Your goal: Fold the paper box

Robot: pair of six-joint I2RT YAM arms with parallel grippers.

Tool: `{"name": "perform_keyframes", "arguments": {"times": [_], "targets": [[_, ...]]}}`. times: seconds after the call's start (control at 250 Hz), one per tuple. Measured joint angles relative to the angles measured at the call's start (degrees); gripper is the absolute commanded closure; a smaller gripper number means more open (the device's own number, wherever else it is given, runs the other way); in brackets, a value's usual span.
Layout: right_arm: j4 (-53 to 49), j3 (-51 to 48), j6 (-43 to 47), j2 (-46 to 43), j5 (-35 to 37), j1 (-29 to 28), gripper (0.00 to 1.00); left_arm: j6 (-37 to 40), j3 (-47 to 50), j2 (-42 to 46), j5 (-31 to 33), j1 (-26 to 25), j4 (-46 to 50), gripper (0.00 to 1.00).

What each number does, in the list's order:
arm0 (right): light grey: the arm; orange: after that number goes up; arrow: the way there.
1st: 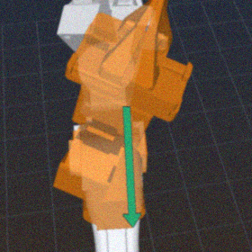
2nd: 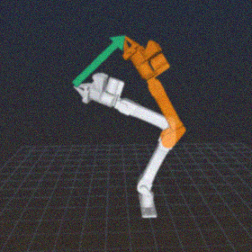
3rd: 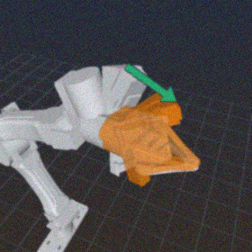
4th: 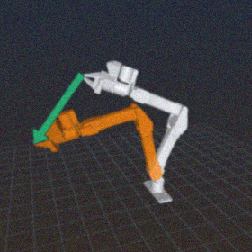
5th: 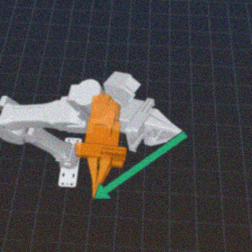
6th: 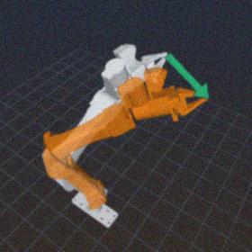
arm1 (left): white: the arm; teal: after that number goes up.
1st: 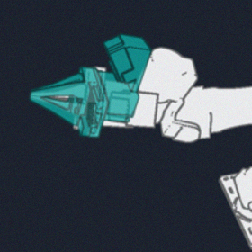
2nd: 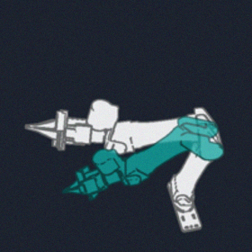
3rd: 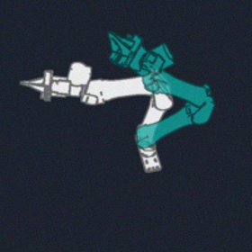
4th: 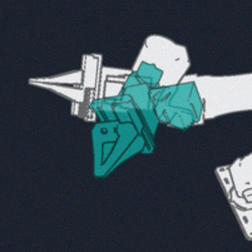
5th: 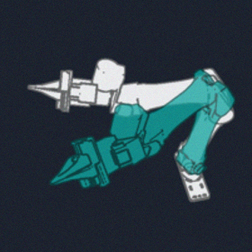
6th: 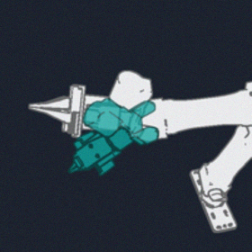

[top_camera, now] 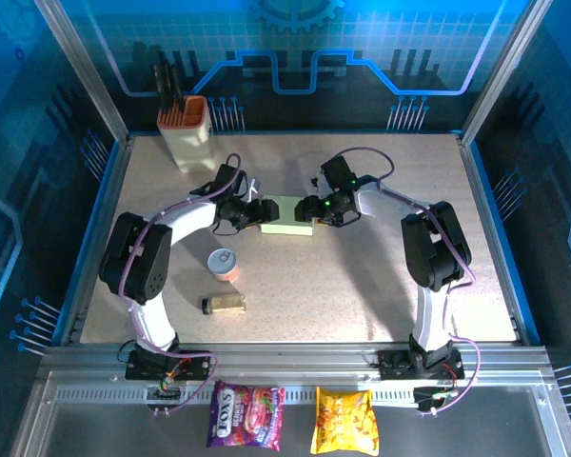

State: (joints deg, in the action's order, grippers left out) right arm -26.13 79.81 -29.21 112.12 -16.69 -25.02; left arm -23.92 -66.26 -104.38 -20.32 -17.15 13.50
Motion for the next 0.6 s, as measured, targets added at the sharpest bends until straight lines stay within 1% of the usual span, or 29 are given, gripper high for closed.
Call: {"name": "perform_keyframes", "arguments": {"times": [0.04, 0.168, 0.296, 0.396, 0.599], "targets": [[-0.02, 0.00, 0.04, 0.09, 0.46, 0.02, 0.40, 0.11, -0.09, -0.02, 0.83, 0.00, 0.28, 0.30], [-0.20, 0.44, 0.50, 1.55, 1.70, 0.20, 0.49, 0.98, -2.45, -1.29, 2.69, 0.00, 2.29, 0.39], [-0.57, 1.25, 0.83, 3.56, 1.49, 0.39, 0.61, 1.68, -5.53, -4.28, 2.97, 0.11, 2.64, 0.52], [-0.83, 2.29, 0.70, 3.76, 1.75, 0.59, 0.66, 1.75, -6.01, -5.18, 2.97, 0.59, 2.75, 0.54], [-0.96, 5.07, 0.31, 5.64, 2.03, 0.50, 0.67, 1.84, -7.48, -5.99, 2.99, 1.60, 3.08, 0.55]]}}
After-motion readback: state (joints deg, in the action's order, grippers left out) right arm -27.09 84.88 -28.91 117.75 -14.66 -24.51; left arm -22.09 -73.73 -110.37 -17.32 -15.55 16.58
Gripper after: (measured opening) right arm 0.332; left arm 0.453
